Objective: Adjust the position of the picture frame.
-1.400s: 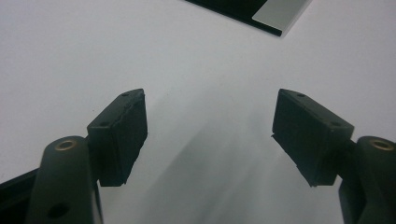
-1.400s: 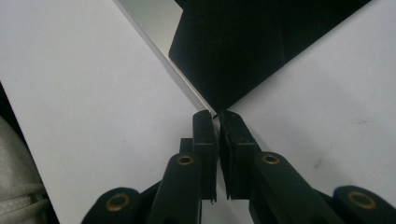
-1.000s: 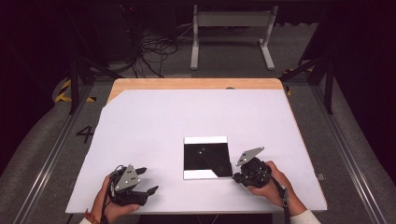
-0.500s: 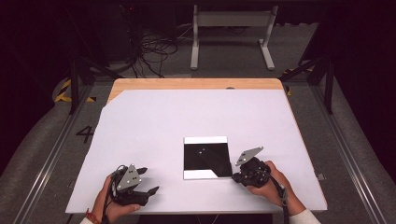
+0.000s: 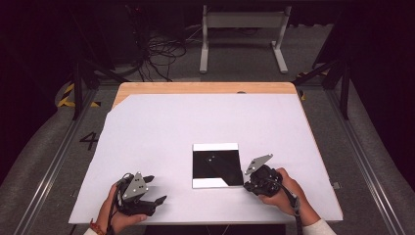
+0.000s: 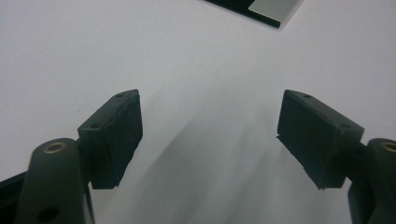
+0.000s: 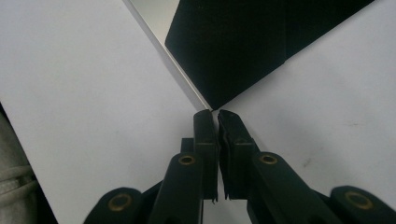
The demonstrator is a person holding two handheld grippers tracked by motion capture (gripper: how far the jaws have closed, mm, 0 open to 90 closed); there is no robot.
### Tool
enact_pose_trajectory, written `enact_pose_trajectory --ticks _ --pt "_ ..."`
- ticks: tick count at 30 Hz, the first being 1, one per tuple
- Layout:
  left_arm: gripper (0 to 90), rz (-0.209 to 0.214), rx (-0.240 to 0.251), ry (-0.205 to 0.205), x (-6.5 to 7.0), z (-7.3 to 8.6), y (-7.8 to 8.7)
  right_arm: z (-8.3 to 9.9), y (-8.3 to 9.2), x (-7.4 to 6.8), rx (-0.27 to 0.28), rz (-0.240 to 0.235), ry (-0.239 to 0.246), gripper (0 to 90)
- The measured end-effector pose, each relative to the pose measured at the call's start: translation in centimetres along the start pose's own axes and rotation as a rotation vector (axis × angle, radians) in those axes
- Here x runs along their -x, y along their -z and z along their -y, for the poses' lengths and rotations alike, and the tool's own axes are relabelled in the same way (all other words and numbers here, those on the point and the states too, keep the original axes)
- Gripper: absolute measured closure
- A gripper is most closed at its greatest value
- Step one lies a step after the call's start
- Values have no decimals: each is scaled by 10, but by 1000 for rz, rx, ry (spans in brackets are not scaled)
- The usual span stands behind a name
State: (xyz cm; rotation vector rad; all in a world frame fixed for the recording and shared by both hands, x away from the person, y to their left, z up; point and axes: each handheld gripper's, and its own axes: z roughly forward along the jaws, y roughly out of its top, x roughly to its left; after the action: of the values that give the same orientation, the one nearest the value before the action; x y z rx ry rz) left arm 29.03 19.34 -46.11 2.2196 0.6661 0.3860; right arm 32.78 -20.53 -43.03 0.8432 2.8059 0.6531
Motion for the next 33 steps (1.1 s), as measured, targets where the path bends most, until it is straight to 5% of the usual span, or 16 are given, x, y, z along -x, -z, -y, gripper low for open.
enact_pose_trajectory --ticks 6,33 --pt "224 1 -6 -1 0 0 -1 -3 -1 -1 -11 14 2 852" --pt "219 14 -14 7 -6 0 -6 10 3 10 134 -73 -61 855"
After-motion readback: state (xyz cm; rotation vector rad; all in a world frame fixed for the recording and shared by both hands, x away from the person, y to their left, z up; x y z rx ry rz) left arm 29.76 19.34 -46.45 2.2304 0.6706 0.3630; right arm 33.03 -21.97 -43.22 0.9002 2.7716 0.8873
